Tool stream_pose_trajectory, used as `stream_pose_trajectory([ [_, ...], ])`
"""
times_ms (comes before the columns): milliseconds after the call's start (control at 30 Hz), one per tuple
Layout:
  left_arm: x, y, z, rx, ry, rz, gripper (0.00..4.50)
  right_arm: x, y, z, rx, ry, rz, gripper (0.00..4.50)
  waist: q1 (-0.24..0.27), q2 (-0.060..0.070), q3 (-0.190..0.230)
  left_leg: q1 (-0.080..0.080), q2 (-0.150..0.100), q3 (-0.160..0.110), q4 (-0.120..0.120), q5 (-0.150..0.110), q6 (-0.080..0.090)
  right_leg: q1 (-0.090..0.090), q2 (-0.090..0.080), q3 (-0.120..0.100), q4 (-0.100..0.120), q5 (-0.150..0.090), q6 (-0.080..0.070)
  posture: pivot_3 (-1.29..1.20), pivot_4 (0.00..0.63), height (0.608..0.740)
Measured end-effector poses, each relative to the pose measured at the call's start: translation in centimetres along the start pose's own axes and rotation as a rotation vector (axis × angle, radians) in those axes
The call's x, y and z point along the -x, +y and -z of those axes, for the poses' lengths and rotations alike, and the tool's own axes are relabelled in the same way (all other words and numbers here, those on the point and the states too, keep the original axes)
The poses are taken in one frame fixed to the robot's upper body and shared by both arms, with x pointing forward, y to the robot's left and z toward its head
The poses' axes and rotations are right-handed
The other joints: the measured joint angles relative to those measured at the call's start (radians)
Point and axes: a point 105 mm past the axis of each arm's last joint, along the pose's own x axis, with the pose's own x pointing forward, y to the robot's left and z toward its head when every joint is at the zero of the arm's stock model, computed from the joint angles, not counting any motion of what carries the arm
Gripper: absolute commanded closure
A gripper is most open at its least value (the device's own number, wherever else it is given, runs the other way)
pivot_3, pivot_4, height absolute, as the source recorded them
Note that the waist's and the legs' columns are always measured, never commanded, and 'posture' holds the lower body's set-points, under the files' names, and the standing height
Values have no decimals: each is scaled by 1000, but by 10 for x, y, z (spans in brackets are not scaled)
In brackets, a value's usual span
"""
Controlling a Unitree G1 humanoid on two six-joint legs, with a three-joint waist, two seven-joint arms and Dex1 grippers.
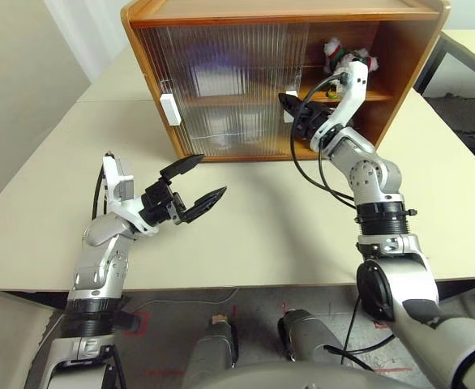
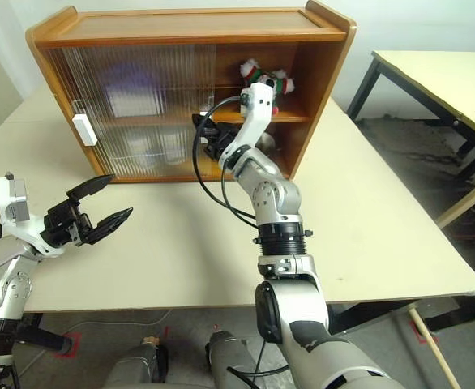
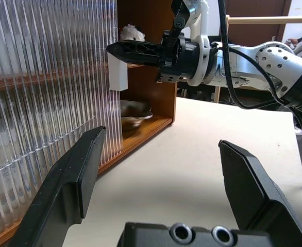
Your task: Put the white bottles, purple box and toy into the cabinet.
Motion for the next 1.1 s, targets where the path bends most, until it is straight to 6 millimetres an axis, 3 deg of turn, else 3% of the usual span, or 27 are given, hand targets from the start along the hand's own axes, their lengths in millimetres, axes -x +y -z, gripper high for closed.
stream_pose_trajectory([
  [433,1,1,1,5,3,-4,0,3,-7,-5,43,2,29,4473,1,0,0,0,0,0,0,0,0,0,0,0,0,0,0,-258,40,740],
  [1100,-1,3,-1,-3,2,-6,0,21,-43,-29,243,28,119,4473,1,-8,-6,-1,-3,0,0,-1,-4,0,-2,1,-1,1,0,-275,40,740],
])
